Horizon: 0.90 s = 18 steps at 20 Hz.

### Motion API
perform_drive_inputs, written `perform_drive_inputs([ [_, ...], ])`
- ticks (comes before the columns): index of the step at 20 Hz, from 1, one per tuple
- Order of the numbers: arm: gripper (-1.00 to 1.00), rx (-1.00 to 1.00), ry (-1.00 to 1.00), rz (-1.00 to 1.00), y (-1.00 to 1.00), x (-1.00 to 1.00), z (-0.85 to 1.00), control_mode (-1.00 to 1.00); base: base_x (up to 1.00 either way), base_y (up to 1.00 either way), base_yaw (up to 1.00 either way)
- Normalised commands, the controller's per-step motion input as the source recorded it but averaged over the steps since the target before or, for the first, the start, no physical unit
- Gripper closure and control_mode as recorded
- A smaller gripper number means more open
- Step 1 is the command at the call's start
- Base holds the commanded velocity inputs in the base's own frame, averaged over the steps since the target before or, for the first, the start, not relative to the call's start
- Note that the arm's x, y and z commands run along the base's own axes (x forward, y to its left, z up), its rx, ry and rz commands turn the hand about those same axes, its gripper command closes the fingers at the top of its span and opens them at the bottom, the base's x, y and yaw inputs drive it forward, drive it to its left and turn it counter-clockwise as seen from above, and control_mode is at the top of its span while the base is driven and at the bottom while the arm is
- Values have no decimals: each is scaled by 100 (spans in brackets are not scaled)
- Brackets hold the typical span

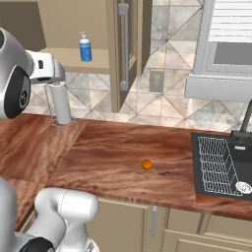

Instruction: Open the cabinet. Pick the soap dispenser and place it next to the sink. Then close the cabinet.

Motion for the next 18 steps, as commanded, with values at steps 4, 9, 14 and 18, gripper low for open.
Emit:
perform_drive_inputs([
  [4, -100, 0, -5, -8, 0, 49, 0, -100, 0, 0, 0],
  [9, -100, 2, 0, -10, 0, 38, 22, -100, 0, 0, 0],
  [14, -100, 4, 1, -10, 0, 51, 21, -100, 0, 0, 0],
  [18, -100, 8, 1, -10, 0, 50, 17, -100, 0, 0, 0],
])
